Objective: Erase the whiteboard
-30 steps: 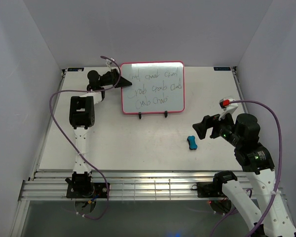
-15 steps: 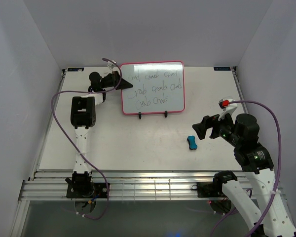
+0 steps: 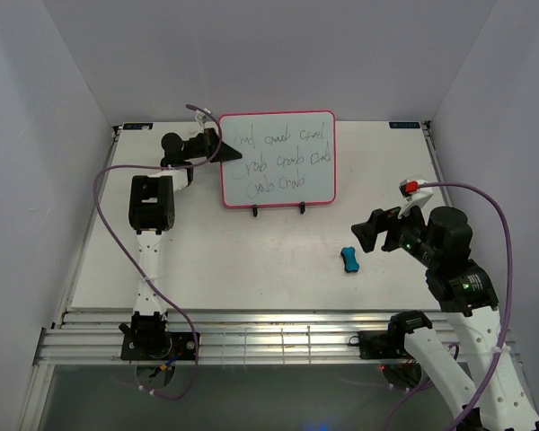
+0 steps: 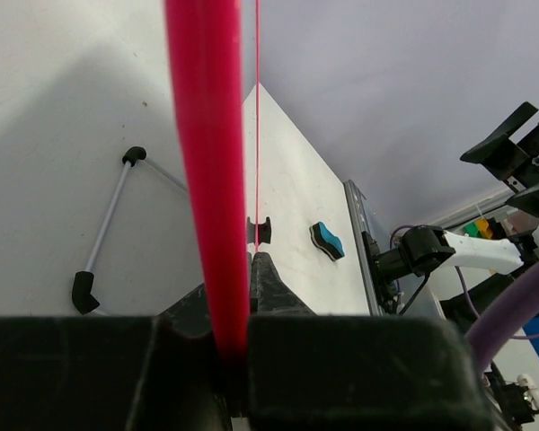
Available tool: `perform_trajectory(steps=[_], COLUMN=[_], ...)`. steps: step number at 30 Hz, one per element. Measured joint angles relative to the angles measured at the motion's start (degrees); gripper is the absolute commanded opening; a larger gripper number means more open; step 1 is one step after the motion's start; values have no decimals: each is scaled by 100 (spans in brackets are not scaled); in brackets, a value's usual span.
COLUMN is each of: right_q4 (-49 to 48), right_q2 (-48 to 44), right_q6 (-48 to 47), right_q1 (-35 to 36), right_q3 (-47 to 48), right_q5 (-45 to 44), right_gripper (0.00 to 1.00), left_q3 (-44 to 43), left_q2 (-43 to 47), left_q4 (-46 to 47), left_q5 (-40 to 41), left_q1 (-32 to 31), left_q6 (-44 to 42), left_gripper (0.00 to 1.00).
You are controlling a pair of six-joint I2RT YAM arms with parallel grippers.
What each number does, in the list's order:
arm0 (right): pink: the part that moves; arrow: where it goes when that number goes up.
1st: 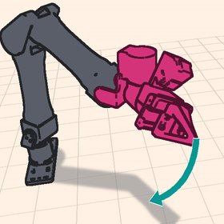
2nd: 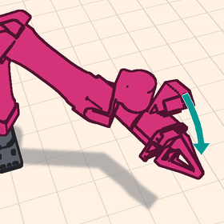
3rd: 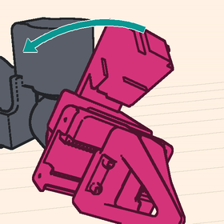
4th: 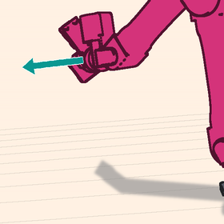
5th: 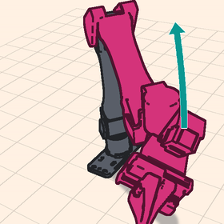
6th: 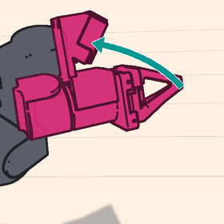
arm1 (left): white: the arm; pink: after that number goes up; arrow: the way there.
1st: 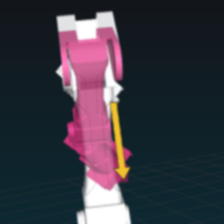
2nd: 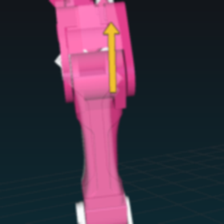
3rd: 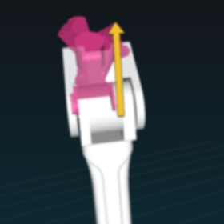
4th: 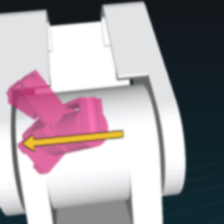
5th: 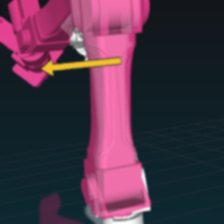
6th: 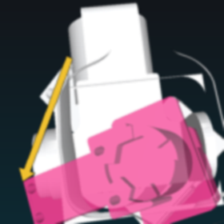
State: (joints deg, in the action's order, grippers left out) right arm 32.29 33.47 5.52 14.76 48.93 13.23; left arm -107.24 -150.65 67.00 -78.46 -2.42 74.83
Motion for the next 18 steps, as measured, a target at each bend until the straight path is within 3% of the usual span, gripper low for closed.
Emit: perform_trajectory(steps=[8, 18], right_q4=[-341, -774], right_q2=[-17, -13], right_q6=[420, 1193], right_q1=[7, 7], right_q3=[-516, -1318], right_q5=[-706, -1482], right_gripper=[90, 90], left_q3=[31, -39], left_q2=[74, 422], left_q4=[490, 251], left_q5=[-55, 164], left_q1=[0, -24], left_q6=[267, 343], left_gripper=[0, 0])
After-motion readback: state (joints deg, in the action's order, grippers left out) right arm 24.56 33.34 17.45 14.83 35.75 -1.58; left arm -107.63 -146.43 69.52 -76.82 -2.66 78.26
